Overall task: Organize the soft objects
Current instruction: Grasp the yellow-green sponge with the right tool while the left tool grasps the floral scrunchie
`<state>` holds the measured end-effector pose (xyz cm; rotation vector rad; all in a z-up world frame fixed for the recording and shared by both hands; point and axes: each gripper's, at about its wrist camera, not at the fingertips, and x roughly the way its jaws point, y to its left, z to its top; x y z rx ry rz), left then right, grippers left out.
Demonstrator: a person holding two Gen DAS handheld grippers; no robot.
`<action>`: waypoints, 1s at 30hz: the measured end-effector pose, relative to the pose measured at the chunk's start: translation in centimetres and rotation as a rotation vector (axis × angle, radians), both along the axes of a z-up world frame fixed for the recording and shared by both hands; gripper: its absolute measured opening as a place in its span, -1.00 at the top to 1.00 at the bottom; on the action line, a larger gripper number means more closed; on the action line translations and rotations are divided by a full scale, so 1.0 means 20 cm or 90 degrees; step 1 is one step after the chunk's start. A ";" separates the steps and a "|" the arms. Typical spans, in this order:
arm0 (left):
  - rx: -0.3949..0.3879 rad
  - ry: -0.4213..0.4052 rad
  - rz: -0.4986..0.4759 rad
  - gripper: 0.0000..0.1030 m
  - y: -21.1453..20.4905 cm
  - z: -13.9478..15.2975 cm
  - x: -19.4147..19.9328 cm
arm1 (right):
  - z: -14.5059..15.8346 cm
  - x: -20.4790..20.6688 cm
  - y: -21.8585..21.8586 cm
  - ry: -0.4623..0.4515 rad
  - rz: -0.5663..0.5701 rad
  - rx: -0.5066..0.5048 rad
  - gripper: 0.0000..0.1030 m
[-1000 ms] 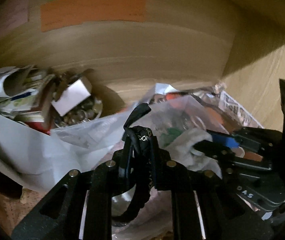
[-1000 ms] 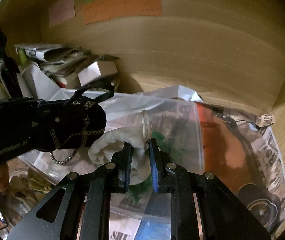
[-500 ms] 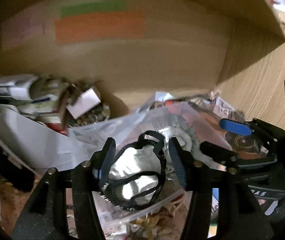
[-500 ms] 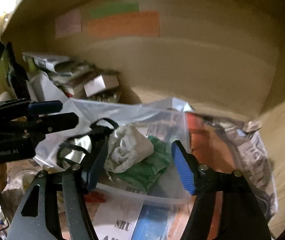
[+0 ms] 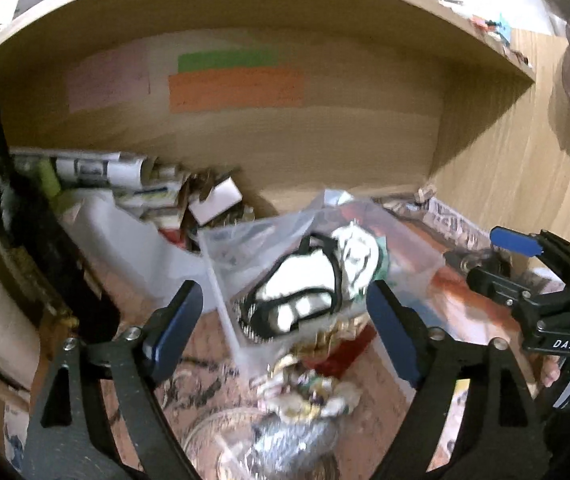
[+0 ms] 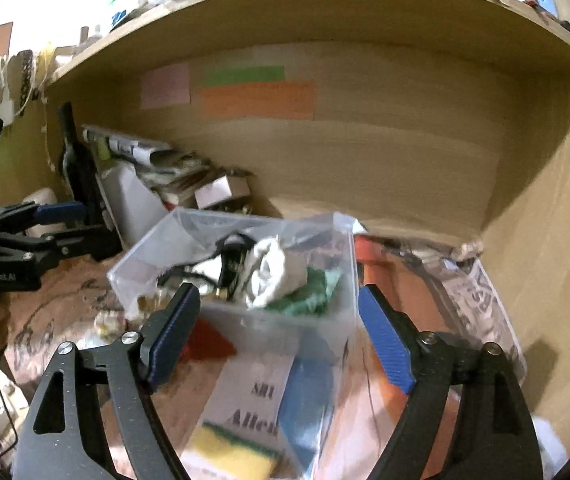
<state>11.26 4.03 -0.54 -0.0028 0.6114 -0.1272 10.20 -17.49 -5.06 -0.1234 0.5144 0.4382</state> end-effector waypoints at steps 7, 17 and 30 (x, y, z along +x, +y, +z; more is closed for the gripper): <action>-0.009 0.048 0.000 -0.64 0.00 -0.17 -0.08 | -0.14 -0.10 0.00 0.057 0.009 -0.004 -0.54; -0.039 0.118 0.002 -0.64 -0.01 -0.42 -0.12 | -0.35 -0.16 -0.01 0.145 0.009 -0.011 -0.54; -0.057 0.107 0.000 -0.28 -0.03 -0.48 -0.04 | -0.44 -0.17 0.01 0.181 0.021 0.006 -0.14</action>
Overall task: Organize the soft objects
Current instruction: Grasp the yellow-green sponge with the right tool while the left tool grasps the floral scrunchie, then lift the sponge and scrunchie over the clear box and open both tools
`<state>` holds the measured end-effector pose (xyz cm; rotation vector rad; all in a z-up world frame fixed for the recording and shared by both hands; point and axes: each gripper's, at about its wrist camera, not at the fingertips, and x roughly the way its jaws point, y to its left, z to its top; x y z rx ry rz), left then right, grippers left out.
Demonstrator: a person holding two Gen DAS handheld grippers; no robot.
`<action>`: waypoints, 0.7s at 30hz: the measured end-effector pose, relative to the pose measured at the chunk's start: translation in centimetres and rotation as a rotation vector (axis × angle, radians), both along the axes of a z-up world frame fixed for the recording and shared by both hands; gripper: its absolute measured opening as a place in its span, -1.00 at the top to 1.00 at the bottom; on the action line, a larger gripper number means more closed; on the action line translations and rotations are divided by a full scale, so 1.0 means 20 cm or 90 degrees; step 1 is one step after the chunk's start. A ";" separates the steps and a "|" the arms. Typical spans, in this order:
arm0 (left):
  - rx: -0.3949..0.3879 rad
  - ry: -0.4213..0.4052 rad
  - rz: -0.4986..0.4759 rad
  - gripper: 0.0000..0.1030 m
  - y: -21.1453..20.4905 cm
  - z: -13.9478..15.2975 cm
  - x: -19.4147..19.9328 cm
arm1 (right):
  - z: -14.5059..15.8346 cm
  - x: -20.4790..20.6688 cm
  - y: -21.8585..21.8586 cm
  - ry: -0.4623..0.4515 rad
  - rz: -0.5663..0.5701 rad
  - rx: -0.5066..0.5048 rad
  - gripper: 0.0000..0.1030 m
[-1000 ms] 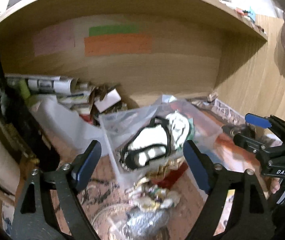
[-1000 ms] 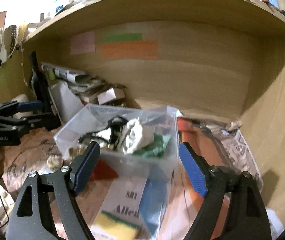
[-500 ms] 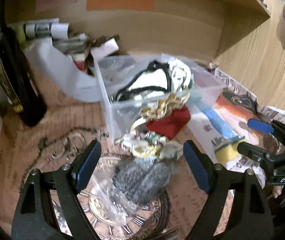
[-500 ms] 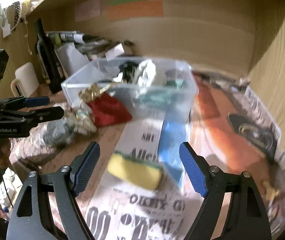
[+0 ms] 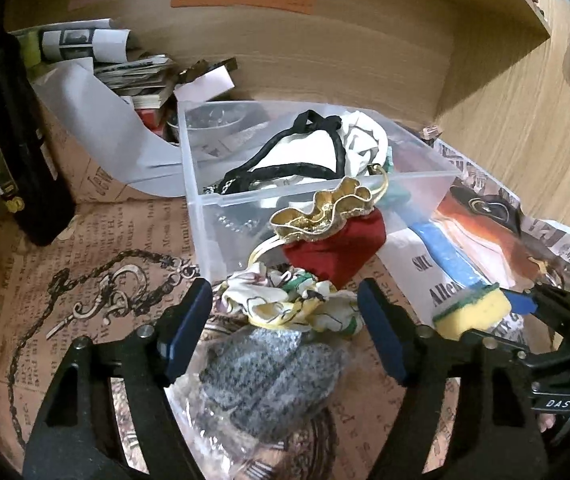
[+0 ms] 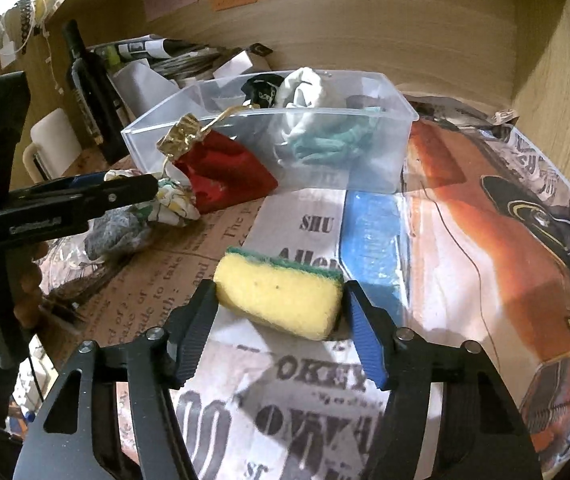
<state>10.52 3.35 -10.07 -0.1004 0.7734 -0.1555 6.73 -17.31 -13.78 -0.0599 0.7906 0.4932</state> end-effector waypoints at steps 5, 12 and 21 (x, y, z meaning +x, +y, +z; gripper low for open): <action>-0.004 0.006 -0.006 0.16 0.00 -0.01 0.02 | 0.01 0.01 -0.01 -0.013 -0.003 0.008 -0.05; -0.003 -0.003 -0.006 0.49 -0.01 0.01 -0.01 | 0.07 0.01 -0.03 -0.038 -0.005 0.016 -0.03; -0.004 -0.059 0.003 0.58 0.01 0.15 -0.11 | 0.20 0.06 -0.04 -0.088 -0.018 0.039 -0.03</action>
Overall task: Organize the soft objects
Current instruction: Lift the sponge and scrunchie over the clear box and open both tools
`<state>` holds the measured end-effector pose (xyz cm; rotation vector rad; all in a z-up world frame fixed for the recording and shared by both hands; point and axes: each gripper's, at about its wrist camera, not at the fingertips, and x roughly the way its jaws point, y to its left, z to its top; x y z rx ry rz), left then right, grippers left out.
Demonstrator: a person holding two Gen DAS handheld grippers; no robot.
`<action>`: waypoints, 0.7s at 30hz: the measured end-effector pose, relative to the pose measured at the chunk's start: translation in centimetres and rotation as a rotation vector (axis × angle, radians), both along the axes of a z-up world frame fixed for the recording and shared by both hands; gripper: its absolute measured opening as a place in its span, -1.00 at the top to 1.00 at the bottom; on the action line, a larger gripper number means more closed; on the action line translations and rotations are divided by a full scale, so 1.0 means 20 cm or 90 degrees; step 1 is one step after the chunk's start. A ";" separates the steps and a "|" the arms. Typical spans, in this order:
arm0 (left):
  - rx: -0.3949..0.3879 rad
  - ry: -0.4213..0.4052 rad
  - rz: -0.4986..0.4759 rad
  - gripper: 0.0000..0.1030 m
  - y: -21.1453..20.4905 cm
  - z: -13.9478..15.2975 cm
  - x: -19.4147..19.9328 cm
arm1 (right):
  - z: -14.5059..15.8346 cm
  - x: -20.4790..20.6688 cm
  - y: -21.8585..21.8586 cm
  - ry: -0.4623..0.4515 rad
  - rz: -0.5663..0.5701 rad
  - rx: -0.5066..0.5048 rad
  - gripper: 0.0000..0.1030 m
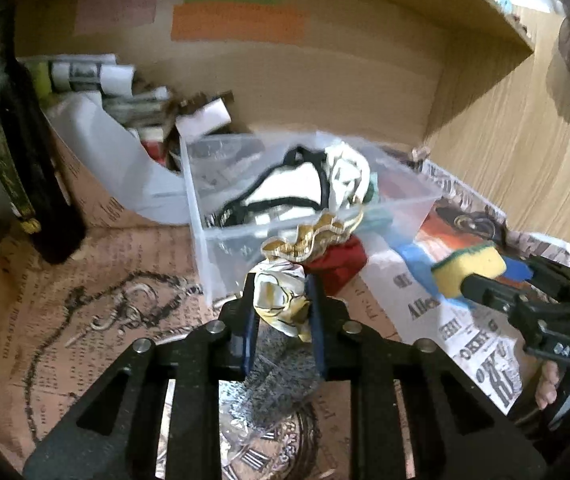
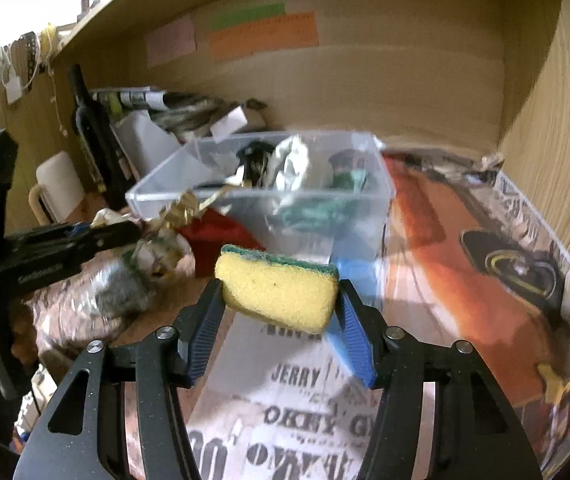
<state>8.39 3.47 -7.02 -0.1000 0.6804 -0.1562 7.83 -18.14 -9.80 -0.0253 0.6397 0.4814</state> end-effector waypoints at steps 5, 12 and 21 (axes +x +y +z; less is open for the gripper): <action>-0.005 -0.043 0.011 0.59 0.03 0.12 -0.05 | 0.09 0.03 0.01 -0.034 -0.006 0.022 -0.03; 0.000 -0.103 0.028 0.59 0.06 0.28 -0.06 | 0.23 0.06 0.04 -0.089 0.002 0.037 -0.03; 0.022 -0.120 0.051 0.58 0.11 0.35 0.02 | 0.30 0.17 0.11 -0.121 0.021 0.046 -0.03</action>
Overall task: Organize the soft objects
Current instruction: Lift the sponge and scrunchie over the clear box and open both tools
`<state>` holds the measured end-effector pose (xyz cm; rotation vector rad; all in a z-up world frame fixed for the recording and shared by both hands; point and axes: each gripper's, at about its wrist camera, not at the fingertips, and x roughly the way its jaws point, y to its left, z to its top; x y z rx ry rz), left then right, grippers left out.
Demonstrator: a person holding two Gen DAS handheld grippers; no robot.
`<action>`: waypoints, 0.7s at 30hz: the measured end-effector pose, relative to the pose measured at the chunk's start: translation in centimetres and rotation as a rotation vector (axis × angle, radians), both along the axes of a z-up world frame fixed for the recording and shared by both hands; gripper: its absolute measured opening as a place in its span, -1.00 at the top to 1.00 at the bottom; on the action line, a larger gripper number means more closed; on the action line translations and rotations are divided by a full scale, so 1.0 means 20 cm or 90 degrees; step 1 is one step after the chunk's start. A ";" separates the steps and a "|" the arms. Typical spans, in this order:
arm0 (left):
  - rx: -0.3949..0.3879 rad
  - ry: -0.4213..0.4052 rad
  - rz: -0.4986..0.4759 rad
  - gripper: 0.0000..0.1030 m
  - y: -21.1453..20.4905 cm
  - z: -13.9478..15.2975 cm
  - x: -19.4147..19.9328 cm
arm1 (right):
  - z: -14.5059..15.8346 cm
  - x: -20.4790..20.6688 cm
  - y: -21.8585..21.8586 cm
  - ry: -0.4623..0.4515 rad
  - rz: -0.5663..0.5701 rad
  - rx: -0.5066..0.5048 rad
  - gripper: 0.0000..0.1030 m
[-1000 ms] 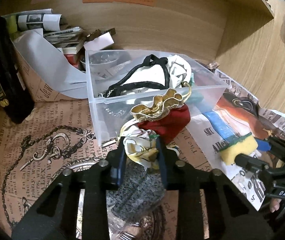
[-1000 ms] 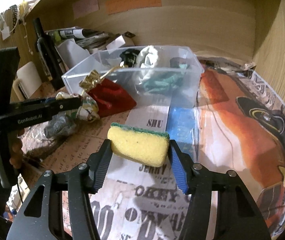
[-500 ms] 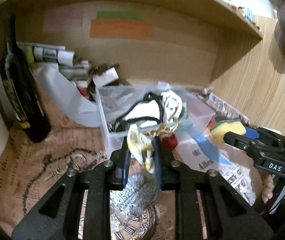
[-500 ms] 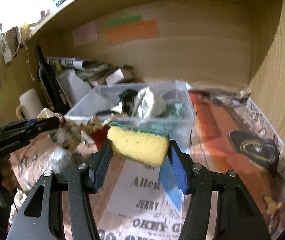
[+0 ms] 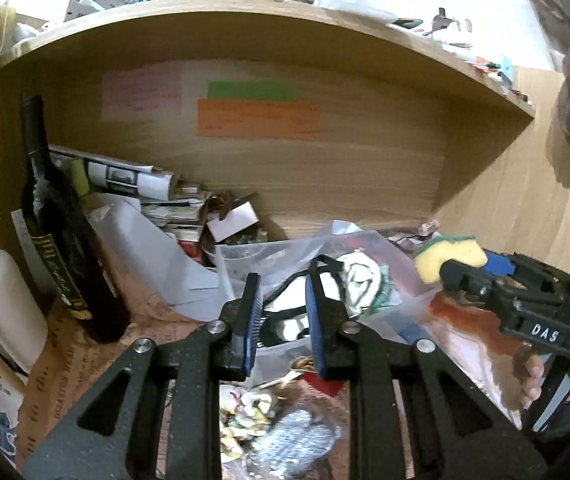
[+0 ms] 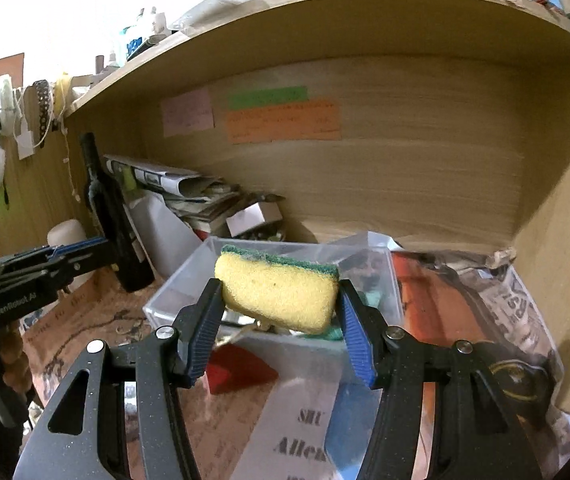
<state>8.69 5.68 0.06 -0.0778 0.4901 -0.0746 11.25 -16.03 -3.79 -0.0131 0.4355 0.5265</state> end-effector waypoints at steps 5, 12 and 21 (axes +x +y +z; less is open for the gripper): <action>0.011 0.053 0.026 -0.16 0.10 -0.10 0.03 | -0.03 0.06 0.01 0.017 0.004 -0.004 -0.03; -0.030 0.184 0.002 -0.43 0.18 -0.37 0.08 | -0.11 0.14 0.00 0.055 -0.004 -0.013 -0.03; -0.028 0.266 0.048 -0.43 0.22 -0.65 0.12 | -0.15 0.18 -0.01 0.075 -0.016 -0.028 -0.04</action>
